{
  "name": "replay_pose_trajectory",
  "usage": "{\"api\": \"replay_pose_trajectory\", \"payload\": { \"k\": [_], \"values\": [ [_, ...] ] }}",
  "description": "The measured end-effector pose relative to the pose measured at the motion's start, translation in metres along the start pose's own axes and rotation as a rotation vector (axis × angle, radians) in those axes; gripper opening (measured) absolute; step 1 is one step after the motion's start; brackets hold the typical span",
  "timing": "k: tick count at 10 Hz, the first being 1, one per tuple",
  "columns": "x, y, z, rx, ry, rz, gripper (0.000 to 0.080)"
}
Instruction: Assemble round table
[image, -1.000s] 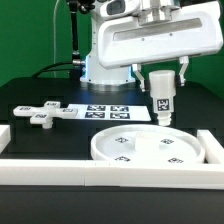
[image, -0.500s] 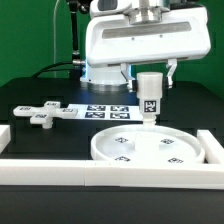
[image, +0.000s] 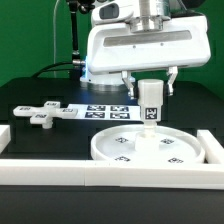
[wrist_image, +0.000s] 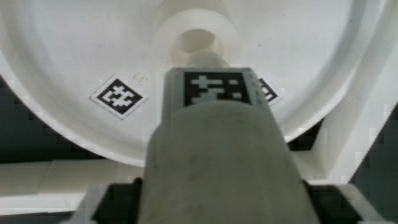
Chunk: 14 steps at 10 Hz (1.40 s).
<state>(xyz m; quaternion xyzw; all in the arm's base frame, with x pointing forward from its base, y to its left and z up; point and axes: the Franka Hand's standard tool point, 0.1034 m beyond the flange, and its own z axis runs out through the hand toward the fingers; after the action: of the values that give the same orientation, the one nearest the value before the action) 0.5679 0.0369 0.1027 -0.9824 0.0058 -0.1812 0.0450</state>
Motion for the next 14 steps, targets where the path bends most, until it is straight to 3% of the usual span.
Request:
{"api": "replay_pose_trajectory", "payload": {
  "k": [14],
  "values": [
    [-0.015,0.003,0.016,-0.004,-0.026,0.005,0.041]
  ]
}}
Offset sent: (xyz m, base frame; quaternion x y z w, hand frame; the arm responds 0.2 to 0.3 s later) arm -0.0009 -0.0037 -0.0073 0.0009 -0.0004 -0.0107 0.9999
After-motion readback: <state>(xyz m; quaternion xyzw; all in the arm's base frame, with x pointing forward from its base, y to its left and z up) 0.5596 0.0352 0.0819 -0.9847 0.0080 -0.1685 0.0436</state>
